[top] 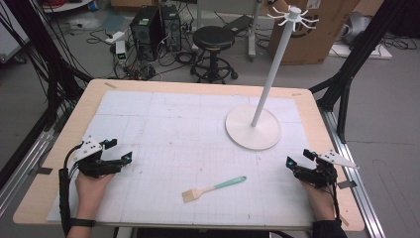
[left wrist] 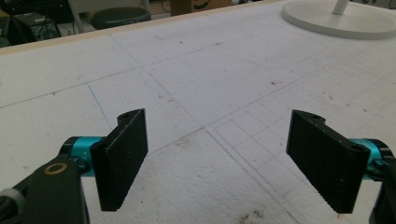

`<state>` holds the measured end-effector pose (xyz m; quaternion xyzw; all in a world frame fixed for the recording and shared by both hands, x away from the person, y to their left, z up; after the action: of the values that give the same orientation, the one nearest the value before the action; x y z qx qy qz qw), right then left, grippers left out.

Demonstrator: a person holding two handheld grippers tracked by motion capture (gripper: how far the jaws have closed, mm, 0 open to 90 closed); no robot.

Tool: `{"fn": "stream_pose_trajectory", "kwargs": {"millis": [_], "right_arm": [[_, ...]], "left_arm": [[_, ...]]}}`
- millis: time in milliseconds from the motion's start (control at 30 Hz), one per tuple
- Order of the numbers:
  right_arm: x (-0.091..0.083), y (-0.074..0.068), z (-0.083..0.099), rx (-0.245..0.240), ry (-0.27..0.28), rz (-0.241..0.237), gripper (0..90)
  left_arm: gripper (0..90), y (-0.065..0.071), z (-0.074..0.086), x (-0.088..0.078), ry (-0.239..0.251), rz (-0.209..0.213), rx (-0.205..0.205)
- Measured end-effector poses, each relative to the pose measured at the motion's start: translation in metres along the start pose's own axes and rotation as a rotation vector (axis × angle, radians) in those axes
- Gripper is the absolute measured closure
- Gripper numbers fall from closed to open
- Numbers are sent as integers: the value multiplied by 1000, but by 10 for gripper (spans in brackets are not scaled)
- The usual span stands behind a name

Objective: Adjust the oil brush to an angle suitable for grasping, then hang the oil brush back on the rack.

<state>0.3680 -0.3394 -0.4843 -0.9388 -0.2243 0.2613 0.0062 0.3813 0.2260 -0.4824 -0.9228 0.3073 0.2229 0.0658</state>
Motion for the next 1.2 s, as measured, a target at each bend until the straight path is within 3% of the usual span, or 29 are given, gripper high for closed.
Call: {"fn": "stream_pose_trajectory", "kwargs": {"millis": [133, 333, 567, 633, 767, 967, 1200], "right_arm": [[0, -1, 0, -9, 1, -1, 179], [0, -1, 0, -6, 0, -3, 179], [-2, -1, -1, -4, 14, 2, 179], [-2, 0, -1, 2, 20, 3, 179], [-6, 0, -7, 6, 49, 1, 179], [-20, -6, -25, -3, 98, -28, 173], [-27, -7, -32, -10, 112, -31, 172]], "left_arm": [[202, 0, 0, 0, -4, -5, 10], [200, -2, 0, 0, 0, -2, -18], [196, -2, -1, -1, 5, -6, -13], [197, -2, -1, -2, -1, -7, -34], [189, -2, -13, -12, 59, -4, -48], [179, 6, -32, -27, 112, 27, -49], [182, 39, -56, -25, 119, 134, 1]]}}
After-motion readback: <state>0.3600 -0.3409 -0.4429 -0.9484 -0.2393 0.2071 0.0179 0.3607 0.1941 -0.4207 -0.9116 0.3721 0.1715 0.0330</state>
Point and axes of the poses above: each handheld gripper's, and its own axes: x roughly forward along the jaws, z roughly out of its underside, y roughly to its right, the point moved 10 cm from there along x, roughly forward along the jaws, and after that the axes turned 7 degrees about -y, right-handed, at the moved point
